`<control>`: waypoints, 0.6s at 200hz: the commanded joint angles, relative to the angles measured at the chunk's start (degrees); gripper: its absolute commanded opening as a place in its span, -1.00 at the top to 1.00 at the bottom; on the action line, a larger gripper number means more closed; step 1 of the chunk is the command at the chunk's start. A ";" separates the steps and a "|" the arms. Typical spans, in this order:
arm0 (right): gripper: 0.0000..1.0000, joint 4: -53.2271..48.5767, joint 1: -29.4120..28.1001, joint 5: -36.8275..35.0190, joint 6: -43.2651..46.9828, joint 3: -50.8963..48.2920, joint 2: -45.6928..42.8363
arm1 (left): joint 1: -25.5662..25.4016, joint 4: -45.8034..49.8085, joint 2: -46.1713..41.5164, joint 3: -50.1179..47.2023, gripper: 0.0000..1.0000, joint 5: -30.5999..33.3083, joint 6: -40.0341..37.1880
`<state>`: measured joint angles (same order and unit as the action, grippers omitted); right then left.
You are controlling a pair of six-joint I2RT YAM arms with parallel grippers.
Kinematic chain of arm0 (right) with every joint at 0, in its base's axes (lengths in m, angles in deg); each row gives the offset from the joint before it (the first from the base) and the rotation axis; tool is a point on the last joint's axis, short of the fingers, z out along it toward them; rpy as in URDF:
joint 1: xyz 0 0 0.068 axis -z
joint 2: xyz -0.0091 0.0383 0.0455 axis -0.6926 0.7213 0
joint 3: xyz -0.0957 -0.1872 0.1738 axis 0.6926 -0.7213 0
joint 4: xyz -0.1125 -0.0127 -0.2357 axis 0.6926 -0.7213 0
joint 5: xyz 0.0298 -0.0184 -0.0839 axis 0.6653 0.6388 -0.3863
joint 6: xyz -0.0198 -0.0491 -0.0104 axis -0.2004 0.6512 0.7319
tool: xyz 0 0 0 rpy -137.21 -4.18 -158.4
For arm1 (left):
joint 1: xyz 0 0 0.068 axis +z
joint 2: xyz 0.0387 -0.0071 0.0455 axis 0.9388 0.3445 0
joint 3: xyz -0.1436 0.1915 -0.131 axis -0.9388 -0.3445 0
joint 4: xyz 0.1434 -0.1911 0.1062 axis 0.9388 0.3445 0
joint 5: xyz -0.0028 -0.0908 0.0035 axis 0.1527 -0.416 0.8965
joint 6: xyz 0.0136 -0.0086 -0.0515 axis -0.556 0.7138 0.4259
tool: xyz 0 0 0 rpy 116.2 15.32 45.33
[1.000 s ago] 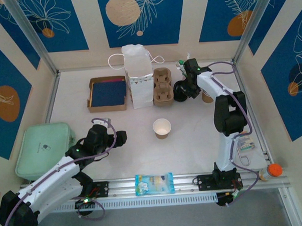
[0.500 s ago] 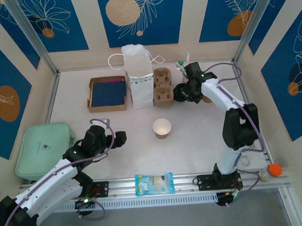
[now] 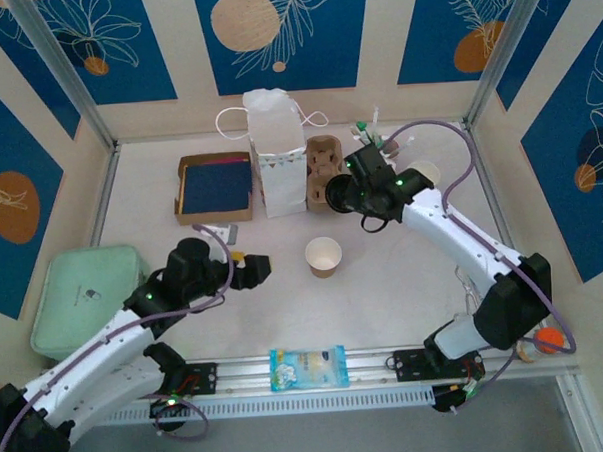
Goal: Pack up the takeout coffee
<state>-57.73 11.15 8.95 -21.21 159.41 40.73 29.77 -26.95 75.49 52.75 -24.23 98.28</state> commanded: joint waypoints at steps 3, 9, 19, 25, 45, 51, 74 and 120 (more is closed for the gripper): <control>0.77 0.04 -4.23 -3.96 2.90 -1.36 -3.42 | -1.79 -3.73 2.93 5.23 -0.76 -4.62 -1.57; 0.77 0.33 -5.20 -4.12 3.23 -1.60 -4.05 | -1.94 -4.48 3.77 6.07 -0.75 -5.15 -1.43; 0.77 0.82 -6.79 -4.34 3.77 -1.89 -5.00 | -2.14 -5.74 5.01 7.29 -0.69 -5.95 -1.16; 0.77 1.09 -7.68 -4.38 4.18 -2.09 -5.55 | -2.21 -6.42 5.82 8.01 -0.65 -6.32 -1.07; 0.77 2.11 -10.61 -5.17 4.90 -2.92 -7.43 | -2.38 -7.79 8.72 10.50 -0.55 -7.58 -1.13; 0.77 2.44 -11.29 -5.21 5.04 -2.99 -7.74 | -2.44 -8.10 9.55 11.17 -0.53 -7.78 -1.24; 0.77 3.22 -14.24 -5.98 5.98 -3.26 -8.74 | -2.70 -9.06 12.12 13.12 -0.43 -8.03 -1.42; 0.77 4.49 -17.54 -5.83 7.02 -3.78 -9.58 | -2.81 -9.94 14.97 15.91 -0.21 -8.22 -1.85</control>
<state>-54.84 -5.09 4.49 -15.42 156.64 32.45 27.61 -34.91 89.59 65.69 -30.88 97.65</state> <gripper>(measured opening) 0.116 0.627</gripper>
